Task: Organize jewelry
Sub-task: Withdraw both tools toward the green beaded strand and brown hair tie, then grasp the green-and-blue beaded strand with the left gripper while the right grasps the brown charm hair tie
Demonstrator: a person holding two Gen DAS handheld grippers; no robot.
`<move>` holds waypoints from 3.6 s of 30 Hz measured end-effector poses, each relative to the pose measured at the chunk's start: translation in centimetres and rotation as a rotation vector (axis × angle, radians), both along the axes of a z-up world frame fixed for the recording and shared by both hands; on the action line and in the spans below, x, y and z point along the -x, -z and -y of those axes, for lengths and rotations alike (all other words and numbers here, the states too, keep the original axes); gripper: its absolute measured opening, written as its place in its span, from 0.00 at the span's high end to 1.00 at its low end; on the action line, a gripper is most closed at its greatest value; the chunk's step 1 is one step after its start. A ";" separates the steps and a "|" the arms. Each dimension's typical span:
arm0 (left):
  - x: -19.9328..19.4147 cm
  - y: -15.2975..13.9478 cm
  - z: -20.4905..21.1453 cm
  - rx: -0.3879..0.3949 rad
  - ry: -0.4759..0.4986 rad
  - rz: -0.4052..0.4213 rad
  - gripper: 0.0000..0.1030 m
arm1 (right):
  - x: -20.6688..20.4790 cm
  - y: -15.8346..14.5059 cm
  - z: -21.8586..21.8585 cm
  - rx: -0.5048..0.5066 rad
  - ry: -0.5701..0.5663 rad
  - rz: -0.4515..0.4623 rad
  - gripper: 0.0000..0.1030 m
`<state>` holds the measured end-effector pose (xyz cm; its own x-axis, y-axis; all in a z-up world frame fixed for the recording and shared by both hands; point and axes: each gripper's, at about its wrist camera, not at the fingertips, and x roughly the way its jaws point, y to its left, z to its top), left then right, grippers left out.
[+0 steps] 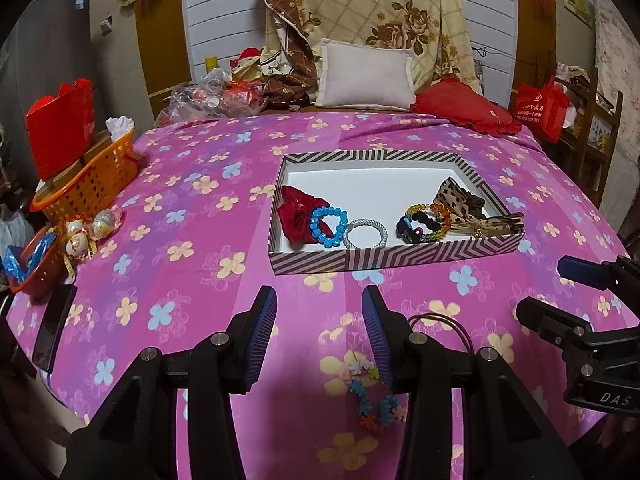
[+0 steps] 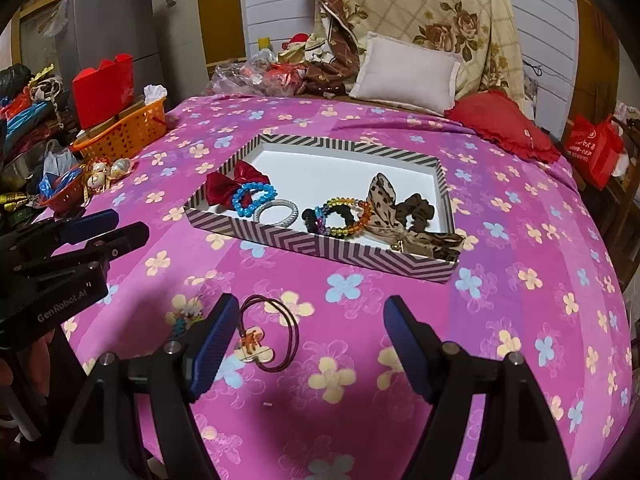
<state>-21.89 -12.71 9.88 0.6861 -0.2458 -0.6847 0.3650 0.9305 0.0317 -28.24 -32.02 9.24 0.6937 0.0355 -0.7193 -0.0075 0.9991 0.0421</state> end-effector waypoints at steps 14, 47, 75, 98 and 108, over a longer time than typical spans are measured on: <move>1.5 0.1 -0.5 0.000 0.004 -0.008 0.79 | 1.0 -0.4 -1.0 0.016 -0.019 0.004 0.24; 1.4 5.6 -2.7 0.043 0.083 -0.284 0.79 | -0.7 5.7 -1.5 0.018 -0.115 -0.121 0.36; 0.6 6.8 -3.3 0.070 0.069 -0.350 0.79 | -2.5 8.4 -3.7 0.109 -0.266 -0.170 0.67; -0.5 8.3 0.0 0.100 0.143 -0.395 1.00 | -1.8 8.5 -3.2 0.079 -0.281 -0.127 0.66; -0.1 4.6 -1.1 0.096 0.150 -0.266 1.00 | -0.6 6.1 -3.0 0.050 -0.258 -0.060 0.68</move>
<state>-21.76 -11.63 5.28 0.4375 -0.4026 -0.8041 0.4817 0.8600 -0.1685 -27.69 -28.98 3.12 0.6223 0.1688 -0.7644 -0.2607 0.9654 0.0009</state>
